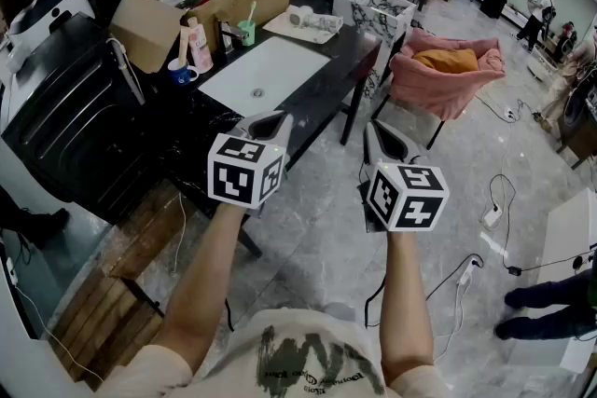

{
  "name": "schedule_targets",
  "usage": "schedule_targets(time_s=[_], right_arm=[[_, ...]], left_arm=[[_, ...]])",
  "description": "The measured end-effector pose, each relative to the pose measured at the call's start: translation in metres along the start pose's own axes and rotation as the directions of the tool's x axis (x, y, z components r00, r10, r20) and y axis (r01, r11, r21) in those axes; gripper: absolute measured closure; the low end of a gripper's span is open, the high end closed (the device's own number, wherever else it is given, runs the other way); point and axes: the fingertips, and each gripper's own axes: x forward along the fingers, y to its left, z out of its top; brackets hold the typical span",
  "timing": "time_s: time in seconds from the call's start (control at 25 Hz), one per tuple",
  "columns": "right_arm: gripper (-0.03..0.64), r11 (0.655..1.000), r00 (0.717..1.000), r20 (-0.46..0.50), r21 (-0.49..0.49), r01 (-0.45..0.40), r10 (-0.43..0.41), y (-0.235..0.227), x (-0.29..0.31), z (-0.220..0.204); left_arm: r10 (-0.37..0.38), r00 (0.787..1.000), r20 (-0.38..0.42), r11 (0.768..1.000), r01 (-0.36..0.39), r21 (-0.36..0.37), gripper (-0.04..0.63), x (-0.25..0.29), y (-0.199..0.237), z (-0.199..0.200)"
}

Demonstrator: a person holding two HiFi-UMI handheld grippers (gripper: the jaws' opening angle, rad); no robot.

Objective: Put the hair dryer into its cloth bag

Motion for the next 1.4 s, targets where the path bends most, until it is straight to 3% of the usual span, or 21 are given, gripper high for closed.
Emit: schedule_targets(time_s=[0.52,0.84,1.0,1.4], right_arm=[[0.618,1.000,1.000,0.001,0.025,0.004,-0.004,-0.025,0.015,-0.009],[0.617,0.998,0.999,-0.011,0.042,-0.038,0.038,-0.069,0.055,-0.011],[0.592,0.996,0.997,-0.016,0.051,-0.070,0.071,-0.100,0.080,-0.005],[0.488,0.984,0.984,-0.044,0.051,-0.169,0.171,-0.162,0.126,0.004]], left_arm=[[-0.022,1.000,-0.013,1.000,0.022,-0.003,0.594,0.034,-0.007,-0.004],[0.018,1.000,-0.018,1.000,-0.018,-0.007,0.594,0.087,-0.006,0.001],[0.033,0.999,-0.027,0.999,-0.034,-0.029,0.528,0.124,-0.007,0.010],[0.146,0.989,-0.012,0.986,-0.146,-0.083,0.459,0.189,-0.004,0.034]])
